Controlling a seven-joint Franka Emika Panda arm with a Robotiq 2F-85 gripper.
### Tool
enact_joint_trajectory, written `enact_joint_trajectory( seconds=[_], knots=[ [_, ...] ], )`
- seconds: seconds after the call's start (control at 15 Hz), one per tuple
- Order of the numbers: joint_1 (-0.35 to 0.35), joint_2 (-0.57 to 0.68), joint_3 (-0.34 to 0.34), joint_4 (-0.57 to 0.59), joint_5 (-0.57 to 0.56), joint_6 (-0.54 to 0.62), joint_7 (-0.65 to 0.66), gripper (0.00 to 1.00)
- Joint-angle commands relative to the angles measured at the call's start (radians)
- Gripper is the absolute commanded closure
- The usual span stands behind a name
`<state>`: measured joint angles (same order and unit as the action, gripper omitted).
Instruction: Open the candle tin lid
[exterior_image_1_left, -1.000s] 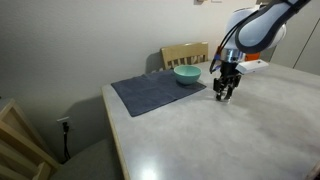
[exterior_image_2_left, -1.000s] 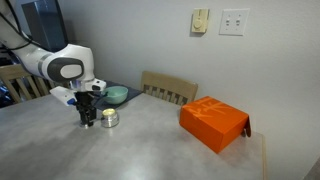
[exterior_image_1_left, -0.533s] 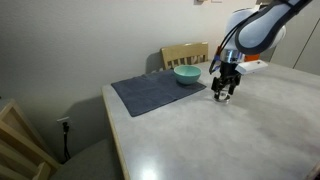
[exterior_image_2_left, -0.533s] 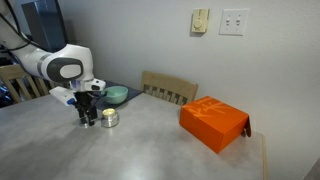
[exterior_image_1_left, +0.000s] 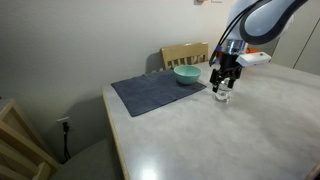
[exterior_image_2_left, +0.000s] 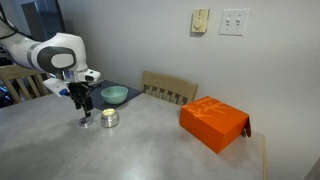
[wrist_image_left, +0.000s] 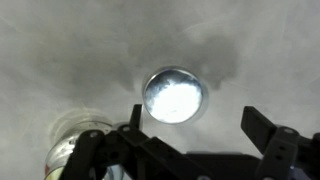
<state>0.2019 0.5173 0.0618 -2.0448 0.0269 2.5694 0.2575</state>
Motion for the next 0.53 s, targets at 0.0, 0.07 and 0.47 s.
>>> enact_joint_trajectory(
  seconds=[0.0, 0.07, 0.47],
  knots=[
    [0.017, -0.108, -0.005, -0.115, 0.010, 0.049, 0.052, 0.00],
    [-0.009, -0.117, 0.022, -0.118, 0.059, 0.028, 0.041, 0.00],
    [0.006, -0.095, 0.010, -0.086, 0.044, 0.014, 0.043, 0.00]
  ],
)
